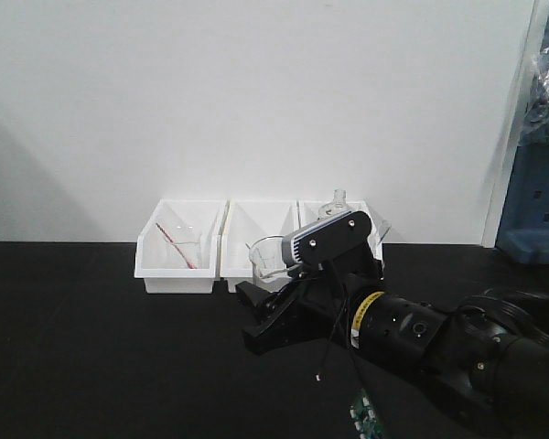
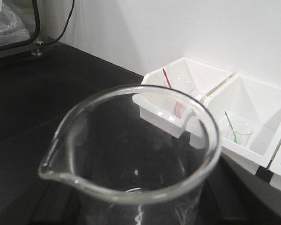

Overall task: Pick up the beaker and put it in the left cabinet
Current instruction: 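Hold the beaker raised in the right gripper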

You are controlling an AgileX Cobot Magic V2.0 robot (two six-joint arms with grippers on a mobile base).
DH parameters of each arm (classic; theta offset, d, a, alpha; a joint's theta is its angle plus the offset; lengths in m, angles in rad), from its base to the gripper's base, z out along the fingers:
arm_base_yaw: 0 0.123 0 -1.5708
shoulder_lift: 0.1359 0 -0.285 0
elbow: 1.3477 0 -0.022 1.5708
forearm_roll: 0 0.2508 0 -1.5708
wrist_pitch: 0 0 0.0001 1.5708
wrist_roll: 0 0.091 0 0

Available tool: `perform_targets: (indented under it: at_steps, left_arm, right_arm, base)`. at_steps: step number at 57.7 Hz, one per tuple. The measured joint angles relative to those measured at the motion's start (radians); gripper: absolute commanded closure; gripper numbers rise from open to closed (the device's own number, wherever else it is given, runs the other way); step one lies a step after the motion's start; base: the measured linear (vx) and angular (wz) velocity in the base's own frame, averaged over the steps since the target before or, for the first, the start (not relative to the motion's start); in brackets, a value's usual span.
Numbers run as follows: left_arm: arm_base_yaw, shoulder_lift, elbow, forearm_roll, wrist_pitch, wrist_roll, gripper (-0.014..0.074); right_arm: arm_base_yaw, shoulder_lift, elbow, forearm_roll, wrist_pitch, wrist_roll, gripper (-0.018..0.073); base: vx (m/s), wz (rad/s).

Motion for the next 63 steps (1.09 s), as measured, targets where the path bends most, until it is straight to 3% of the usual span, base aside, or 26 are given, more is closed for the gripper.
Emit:
perform_targets:
  at_steps: [63]
  left_arm:
    - [0.0, 0.0, 0.0, 0.0, 0.0, 0.0, 0.0603]
  right_arm:
    - [0.0, 0.0, 0.0, 0.0, 0.0, 0.0, 0.0414]
  base:
    - [0.0, 0.0]
